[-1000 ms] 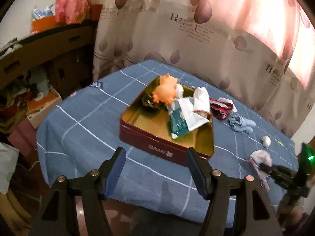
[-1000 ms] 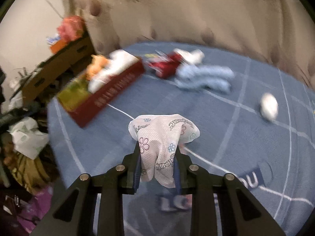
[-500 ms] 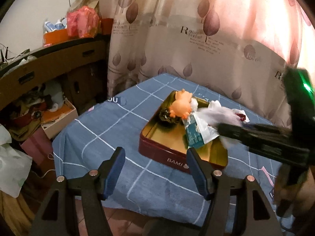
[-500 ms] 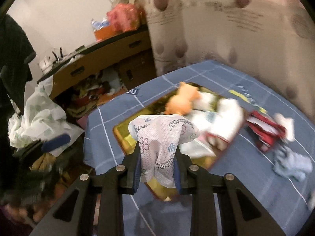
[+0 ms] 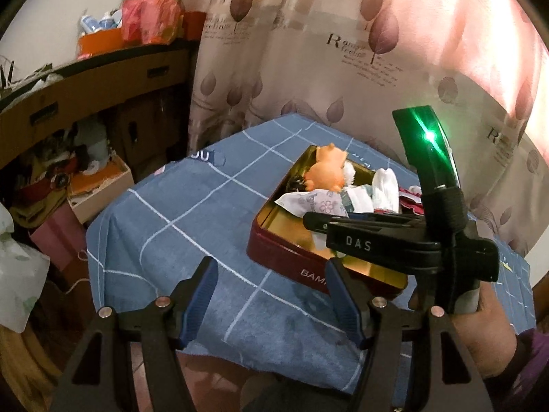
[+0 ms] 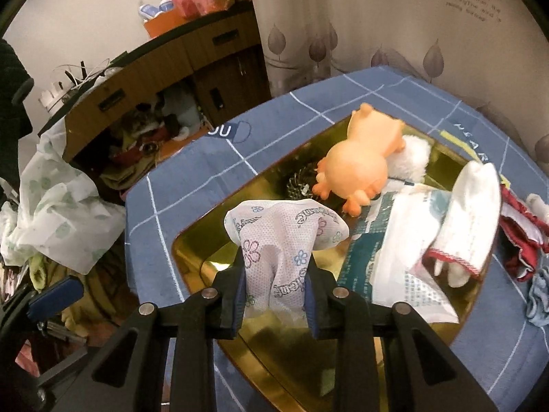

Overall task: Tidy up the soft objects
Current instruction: 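Carry the flowered pad over the tin and release it with the right gripper, then grasp the blue fuzzy sock with the left gripper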

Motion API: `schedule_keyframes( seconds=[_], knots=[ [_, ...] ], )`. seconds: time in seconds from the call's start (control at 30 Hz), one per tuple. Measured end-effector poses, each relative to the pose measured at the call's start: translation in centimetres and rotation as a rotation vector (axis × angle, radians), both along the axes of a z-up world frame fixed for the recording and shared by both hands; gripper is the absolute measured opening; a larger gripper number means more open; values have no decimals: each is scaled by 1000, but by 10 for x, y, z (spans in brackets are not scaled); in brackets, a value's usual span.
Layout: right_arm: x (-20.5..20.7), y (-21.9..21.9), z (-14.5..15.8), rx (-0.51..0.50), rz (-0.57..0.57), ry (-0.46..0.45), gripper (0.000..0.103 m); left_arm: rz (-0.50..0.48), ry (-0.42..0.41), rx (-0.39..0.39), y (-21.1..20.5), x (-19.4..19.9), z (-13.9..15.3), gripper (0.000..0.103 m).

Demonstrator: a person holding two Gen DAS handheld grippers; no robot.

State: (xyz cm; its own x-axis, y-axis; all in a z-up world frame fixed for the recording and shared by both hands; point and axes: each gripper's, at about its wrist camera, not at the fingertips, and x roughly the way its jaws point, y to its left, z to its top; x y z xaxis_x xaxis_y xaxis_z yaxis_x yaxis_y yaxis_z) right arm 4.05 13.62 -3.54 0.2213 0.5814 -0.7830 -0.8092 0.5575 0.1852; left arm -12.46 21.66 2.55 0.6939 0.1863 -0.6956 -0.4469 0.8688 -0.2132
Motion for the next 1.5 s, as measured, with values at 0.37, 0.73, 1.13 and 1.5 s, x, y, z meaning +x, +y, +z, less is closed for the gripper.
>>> schedule_keyframes(
  seconds=[0.37, 0.73, 1.13, 1.5],
  knots=[
    [5, 7, -14, -33, -10, 23, 32, 15, 40, -9, 1, 3, -7, 67],
    [7, 5, -12, -16, -20, 20, 58, -4, 78, -2, -4, 8, -13, 67],
    [-1, -34, 12, 116, -59, -15, 73, 0, 84, -30, 1, 8, -15, 67],
    [-6, -222, 0, 79, -393, -115, 82, -11, 77, 5, -6, 6, -12, 67]
  ],
)
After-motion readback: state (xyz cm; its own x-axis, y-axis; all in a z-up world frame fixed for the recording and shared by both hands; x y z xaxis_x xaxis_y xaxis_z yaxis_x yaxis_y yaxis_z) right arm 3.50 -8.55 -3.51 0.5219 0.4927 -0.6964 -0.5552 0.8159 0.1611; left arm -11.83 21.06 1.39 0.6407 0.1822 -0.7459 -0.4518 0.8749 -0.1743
